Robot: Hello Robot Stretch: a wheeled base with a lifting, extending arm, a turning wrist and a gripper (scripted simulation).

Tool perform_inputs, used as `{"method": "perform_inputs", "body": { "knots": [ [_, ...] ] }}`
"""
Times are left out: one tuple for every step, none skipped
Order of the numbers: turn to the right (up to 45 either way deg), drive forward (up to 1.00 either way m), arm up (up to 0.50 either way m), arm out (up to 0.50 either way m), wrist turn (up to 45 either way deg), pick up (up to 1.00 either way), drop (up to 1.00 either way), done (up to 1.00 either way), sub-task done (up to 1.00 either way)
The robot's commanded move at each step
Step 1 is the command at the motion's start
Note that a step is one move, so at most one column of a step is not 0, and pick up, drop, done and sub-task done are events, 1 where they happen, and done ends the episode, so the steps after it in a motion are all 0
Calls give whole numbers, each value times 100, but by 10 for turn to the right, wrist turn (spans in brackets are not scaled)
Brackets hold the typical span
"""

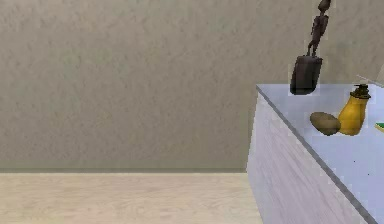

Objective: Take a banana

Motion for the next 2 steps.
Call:
{"method": "perform_inputs", "body": {
  "knots": [
    [0,0,50,0,0,0,0,0,0],
    [0,0,38,0,0,0,0,0,0]
  ]
}}
